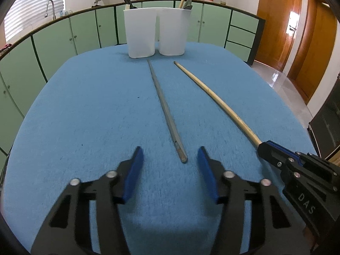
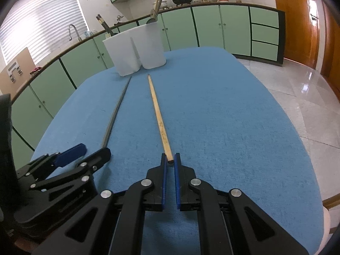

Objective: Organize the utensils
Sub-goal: 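Close the right tool on the wooden chopstick while the left tool closes on the grey chopstick, then lift both chopsticks and carry them over the white caddy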

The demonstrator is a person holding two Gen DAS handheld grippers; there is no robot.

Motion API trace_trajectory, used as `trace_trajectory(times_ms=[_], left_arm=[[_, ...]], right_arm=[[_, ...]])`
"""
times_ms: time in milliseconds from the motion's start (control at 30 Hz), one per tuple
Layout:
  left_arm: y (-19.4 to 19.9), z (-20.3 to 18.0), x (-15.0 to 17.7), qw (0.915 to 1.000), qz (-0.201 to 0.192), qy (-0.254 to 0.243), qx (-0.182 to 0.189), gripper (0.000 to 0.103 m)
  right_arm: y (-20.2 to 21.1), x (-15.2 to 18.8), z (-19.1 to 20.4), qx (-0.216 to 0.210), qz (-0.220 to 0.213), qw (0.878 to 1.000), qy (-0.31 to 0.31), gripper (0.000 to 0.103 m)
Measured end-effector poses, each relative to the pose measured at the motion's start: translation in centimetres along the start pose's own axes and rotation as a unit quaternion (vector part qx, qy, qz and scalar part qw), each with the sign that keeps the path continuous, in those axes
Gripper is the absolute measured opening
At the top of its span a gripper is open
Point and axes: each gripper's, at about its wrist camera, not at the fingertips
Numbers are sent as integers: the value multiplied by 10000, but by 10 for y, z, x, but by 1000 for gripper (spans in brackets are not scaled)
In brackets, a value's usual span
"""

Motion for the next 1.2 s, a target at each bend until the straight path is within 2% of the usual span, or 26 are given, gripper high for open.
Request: trace_trajectory(times_ms=[100,167,200,333,433,600,800,1200], left_arm=[[-1,-1,-2,10000,19,-4,7,28],[0,-1,-3,10000,30,-7,56,12],[0,0,-4,10000,40,1,81,8],[3,4,-5,9998,68,49,170,7],[13,4,-5,10000,-28,-25,90,7],[41,5,-7,9990,-398,-177,-116,6],[72,5,-17,9965,-802,-203,-97,6],[114,16,-47,9923,-1228,6,186,5]], right_arm=[[2,-1,2,-29,-29,10000,36,7],[4,-2,4,-47,-56,9999,78,7],[5,-2,6,-59,-67,9999,107,7],[9,-4,12,-62,-120,9996,247,7],[15,-6,17,-62,-190,9991,373,7],[32,-11,26,36,-414,9972,618,6],[59,-24,34,3,-767,9940,779,6],[99,-66,36,-481,-1141,9901,658,6]])
Point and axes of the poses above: each gripper's, at about its wrist camera, not at the fingertips, and y roughly against the way its jaws point, z to its left, x to its underside, and after that the axes turned 11 degrees about z, right-handed
